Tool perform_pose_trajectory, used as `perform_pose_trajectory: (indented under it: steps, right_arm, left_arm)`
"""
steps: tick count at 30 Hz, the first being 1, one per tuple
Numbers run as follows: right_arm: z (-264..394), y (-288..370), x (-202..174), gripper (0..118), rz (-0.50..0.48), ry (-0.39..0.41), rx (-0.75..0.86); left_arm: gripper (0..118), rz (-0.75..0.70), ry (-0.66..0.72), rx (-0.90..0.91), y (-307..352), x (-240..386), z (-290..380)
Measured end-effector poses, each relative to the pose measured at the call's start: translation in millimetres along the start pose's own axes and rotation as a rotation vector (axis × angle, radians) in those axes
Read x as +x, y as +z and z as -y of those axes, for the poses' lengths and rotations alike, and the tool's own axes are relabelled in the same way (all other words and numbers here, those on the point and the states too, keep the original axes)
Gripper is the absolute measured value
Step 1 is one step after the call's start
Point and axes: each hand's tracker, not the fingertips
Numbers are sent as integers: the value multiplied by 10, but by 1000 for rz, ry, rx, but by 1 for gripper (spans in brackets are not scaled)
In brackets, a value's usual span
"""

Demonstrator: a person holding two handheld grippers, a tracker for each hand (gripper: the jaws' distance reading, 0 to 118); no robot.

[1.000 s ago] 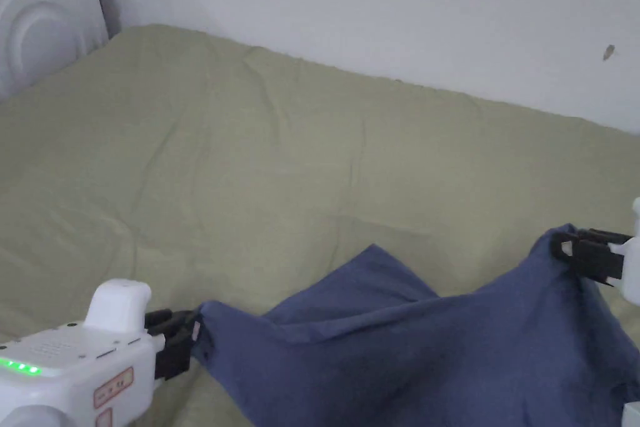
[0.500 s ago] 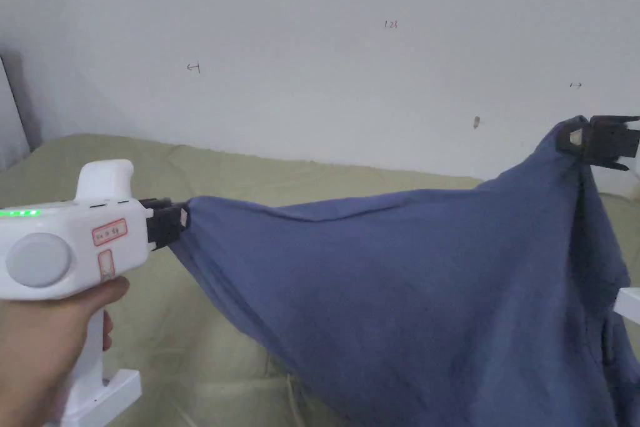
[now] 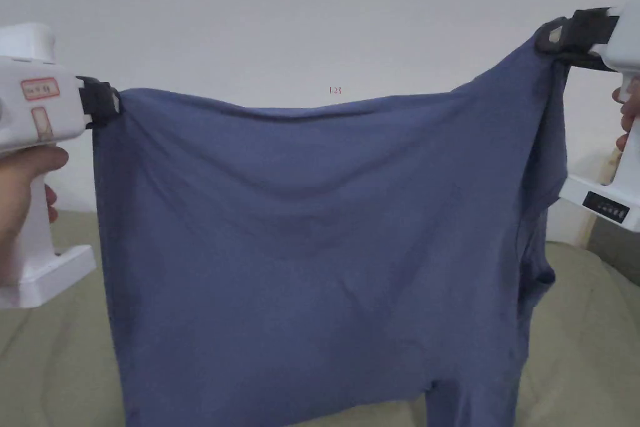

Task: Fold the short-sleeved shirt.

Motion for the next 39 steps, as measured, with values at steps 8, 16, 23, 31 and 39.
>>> perform_pose_trajectory:
  steps: [8,16,23,31,39]
  right_arm:
    - [-292,-436,28,3,-36,-59,41]
    - [439,-877,235,3,-21,-84,-14]
    - [993,-957,276,3,-51,-114,-67]
    - [1230,-179,115,3,-107,-92,-82]
    - [2043,1150,51,3,-112,-85,-200]
  left_arm:
    - [3,-66,-65,58,-375,87,-534]
    - [3,-105,10,4,-855,-115,70]
    - [3,-131,50,-32,-1052,-372,854]
    - [3,-94,88,-65,-352,-490,1215]
    - [3,-85,126,-183,802,-498,2120]
